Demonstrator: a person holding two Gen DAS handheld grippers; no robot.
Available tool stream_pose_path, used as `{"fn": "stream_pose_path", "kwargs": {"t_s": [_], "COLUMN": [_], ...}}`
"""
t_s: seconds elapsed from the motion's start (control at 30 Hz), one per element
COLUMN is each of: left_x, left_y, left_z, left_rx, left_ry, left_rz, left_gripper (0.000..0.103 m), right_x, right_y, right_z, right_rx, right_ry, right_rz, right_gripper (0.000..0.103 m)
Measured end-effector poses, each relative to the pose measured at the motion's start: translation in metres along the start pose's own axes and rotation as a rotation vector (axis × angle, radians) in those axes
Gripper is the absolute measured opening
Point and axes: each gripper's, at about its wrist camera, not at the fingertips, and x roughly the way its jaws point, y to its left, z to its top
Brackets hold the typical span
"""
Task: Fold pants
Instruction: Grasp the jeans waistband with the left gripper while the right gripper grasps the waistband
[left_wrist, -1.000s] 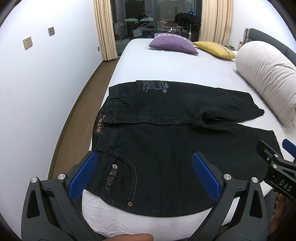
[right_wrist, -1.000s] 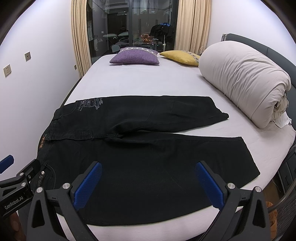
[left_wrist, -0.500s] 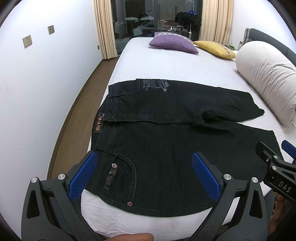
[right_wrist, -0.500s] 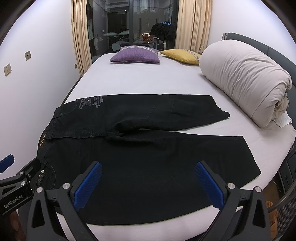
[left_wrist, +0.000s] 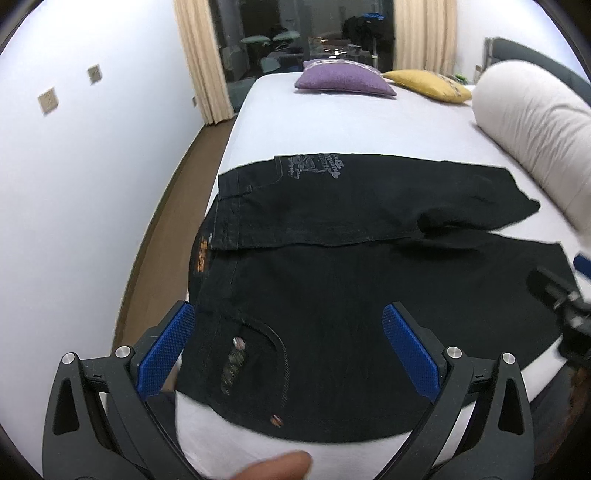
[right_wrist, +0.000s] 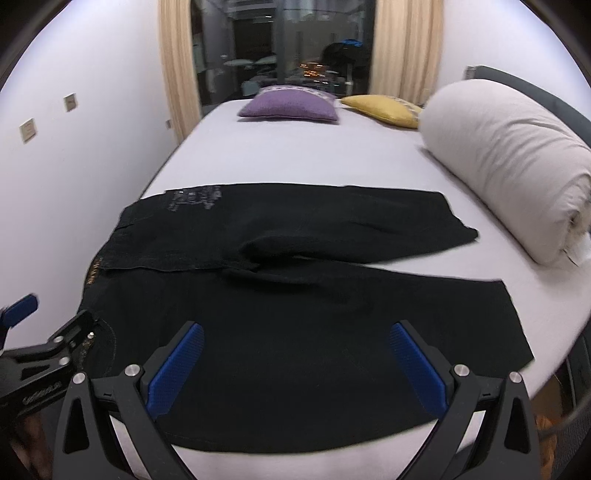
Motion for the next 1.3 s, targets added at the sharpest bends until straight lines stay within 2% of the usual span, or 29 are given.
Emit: {"fn": "stream_pose_path", "kwargs": {"t_s": [0.1,0.2,0.27,0.3,0.37,0.4,0.5,0.53,0.6,0.67,0.83,0.9,0.97,1.0,1.1,1.13,1.17,1.2,1.23,1.27,1.3], "left_x": [0.018,0.043,0.065,0.075,0.102,0.112,0.142,0.154,0.188,0.224,0.295,0.312,0.328,0.335,0.352,0.354,0.356,0.356,0.355,0.353,0.351], "left_y": [0.015,0.032,0.042,0.044,0.046,0.047,0.057,0.058,0.058,0.055,0.059,0.059,0.056,0.053,0.054,0.054,0.054,0.052,0.050,0.046,0.044], "left_z": [0.016,0.042,0.063,0.071,0.092,0.103,0.145,0.157,0.182,0.196,0.213,0.216,0.216,0.216,0.217,0.218,0.219,0.220,0.219,0.218,0.218], "left_rx": [0.016,0.057,0.086,0.102,0.174,0.203,0.249,0.266,0.322,0.380,0.454,0.491,0.527,0.537,0.519,0.515,0.514,0.518,0.529,0.552,0.569], "left_ry": [-0.009,-0.007,-0.014,0.004,0.074,0.078,0.020,0.029,0.076,0.141,0.241,0.268,0.318,0.341,0.393,0.397,0.403,0.403,0.404,0.400,0.389], "left_rz": [-0.049,-0.076,-0.156,-0.172,-0.140,-0.133,-0.128,-0.130,-0.178,-0.187,-0.208,-0.222,-0.251,-0.267,-0.304,-0.316,-0.333,-0.338,-0.346,-0.335,-0.321], "left_gripper": [0.103,0.103,0.103,0.103,0.103,0.103,0.103,0.103,0.103,0.103,0.103,0.096,0.082,0.079,0.069,0.059,0.042,0.034,0.017,0.010,0.009], "right_x": [0.010,0.023,0.034,0.040,0.052,0.059,0.080,0.087,0.105,0.124,0.160,0.173,0.186,0.194,0.210,0.214,0.215,0.220,0.224,0.228,0.232], "right_y": [-0.007,-0.014,-0.016,-0.018,-0.021,-0.023,-0.025,-0.027,-0.026,-0.023,-0.018,-0.015,-0.013,-0.011,-0.003,0.000,0.001,0.004,0.008,0.012,0.015], "right_z": [0.011,0.027,0.039,0.046,0.058,0.065,0.080,0.084,0.092,0.101,0.122,0.129,0.136,0.139,0.150,0.154,0.156,0.160,0.164,0.168,0.172], "right_rx": [-0.058,-0.110,-0.144,-0.163,-0.186,-0.200,-0.256,-0.276,-0.318,-0.367,-0.437,-0.452,-0.464,-0.466,-0.478,-0.484,-0.488,-0.495,-0.501,-0.508,-0.517], "right_ry": [-0.011,-0.026,-0.041,-0.047,-0.055,-0.055,-0.051,-0.046,-0.015,0.016,0.055,0.071,0.084,0.093,0.109,0.110,0.111,0.113,0.115,0.118,0.123], "right_rz": [0.084,0.119,0.139,0.152,0.183,0.206,0.259,0.273,0.300,0.334,0.382,0.388,0.394,0.406,0.427,0.433,0.434,0.436,0.442,0.446,0.448], "right_gripper": [0.103,0.103,0.103,0.103,0.103,0.100,0.093,0.091,0.081,0.078,0.078,0.078,0.077,0.074,0.068,0.067,0.067,0.067,0.066,0.065,0.064]}}
